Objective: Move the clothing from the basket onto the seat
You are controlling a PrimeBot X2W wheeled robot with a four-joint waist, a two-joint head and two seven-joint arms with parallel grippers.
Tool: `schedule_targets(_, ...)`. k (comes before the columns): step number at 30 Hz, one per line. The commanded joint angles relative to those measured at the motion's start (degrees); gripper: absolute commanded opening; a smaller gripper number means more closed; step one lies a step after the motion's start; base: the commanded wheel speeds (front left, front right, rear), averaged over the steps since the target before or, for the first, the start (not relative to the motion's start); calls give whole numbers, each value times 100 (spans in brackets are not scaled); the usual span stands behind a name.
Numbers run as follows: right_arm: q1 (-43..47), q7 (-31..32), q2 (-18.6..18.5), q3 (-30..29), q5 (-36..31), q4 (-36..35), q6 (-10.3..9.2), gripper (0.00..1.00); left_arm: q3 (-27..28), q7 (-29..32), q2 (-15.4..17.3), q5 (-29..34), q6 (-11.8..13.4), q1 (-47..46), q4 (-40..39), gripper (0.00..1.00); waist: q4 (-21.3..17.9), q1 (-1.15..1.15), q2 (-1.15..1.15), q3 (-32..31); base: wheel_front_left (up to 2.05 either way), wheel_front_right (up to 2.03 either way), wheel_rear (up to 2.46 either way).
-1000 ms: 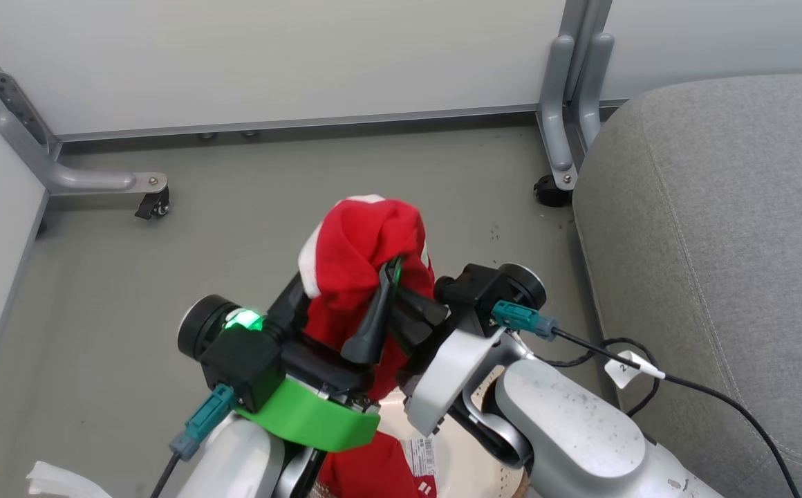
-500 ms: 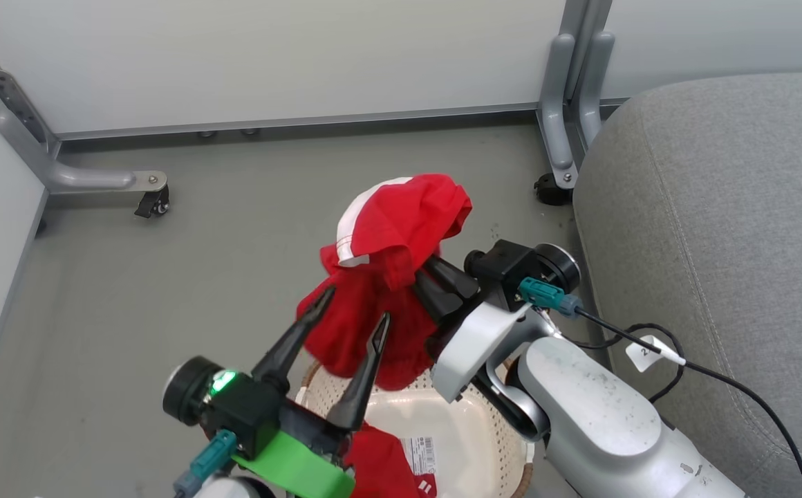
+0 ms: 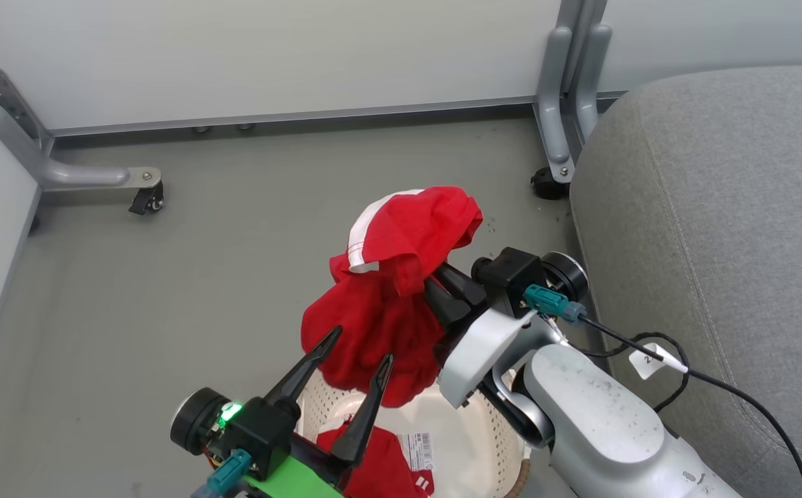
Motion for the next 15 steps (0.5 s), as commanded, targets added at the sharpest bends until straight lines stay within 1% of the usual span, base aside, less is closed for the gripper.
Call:
schedule_targets(1, 85, -5, -17, 3, -13, -27, 0, 0, -5, 11, 54, 68, 40, 52, -4, 100, -54, 0, 0, 25, 0, 0, 0)
schedule_targets(4, 79, -2, -18, 3, 11, -31, 0, 0, -19, 35, 74, 80, 55, -10, -6, 100, -197, 0, 0, 74, 0, 0, 0)
schedule_targets(7, 49, -13, -16, -22, 31, -28, 0, 0, -21, 61, 105, 89, 77, -62, -17, 100, -421, 0, 0, 147, 0, 0, 0)
schedule_targets(10, -13, -49, -19, -69, 11, -17, 0, 0, -6, 70, 144, 108, 103, -132, -57, 100, -745, 0, 0, 251, 0, 0, 0)
schedule_targets(15, -62, -107, -16, -256, -35, 36, 0, 0, -82, 158, 221, 152, 72, -266, -110, 100, -1312, 0, 0, 449, 0, 0, 0)
